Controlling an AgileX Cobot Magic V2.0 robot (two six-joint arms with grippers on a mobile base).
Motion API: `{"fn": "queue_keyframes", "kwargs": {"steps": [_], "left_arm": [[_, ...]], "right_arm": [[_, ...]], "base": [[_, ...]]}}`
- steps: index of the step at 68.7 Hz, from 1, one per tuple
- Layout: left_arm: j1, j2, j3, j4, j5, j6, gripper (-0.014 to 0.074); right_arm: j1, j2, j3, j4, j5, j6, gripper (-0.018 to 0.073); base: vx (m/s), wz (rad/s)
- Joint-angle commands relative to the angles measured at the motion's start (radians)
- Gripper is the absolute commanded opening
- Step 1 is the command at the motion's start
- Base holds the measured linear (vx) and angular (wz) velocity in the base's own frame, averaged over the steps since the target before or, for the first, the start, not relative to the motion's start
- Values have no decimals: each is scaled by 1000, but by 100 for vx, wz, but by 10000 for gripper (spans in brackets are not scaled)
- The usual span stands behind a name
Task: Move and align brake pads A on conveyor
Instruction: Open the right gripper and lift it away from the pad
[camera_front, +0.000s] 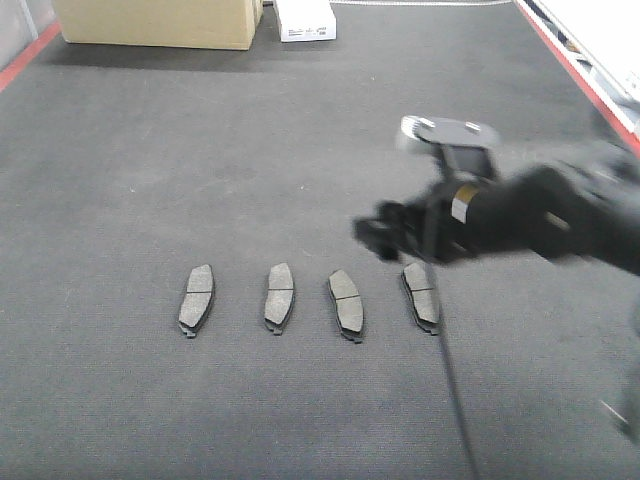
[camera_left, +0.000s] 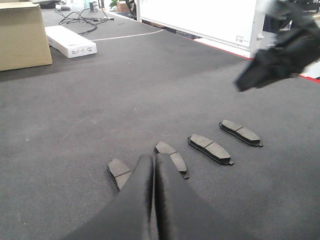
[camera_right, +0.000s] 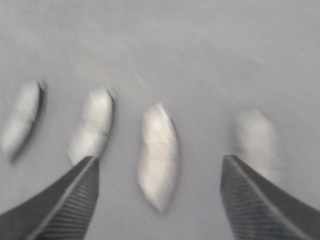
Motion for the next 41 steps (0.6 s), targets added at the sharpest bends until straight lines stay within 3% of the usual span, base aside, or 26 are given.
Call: {"fn": "queue_keyframes", "kwargs": {"steps": [1,12,30,41], "left_arm": [[-4,9,-26,6,-68,-4,-6],[-4,9,-27,6,-68,-4,-6],[-4,9,-27,6,-68,-4,-6],[-4,9,-27,6,-68,-4,-6]], "right_arm": [[-28,-147,75,-28,-60,5,433],[-105,-366,254,-28,-80,5,321],[-139,-705,415,-88,-52,-50,-9],[-139,-899,500,-88,-49,-154,-9]], "base": [[0,0],[0,0],[0,0],[0,0]]}}
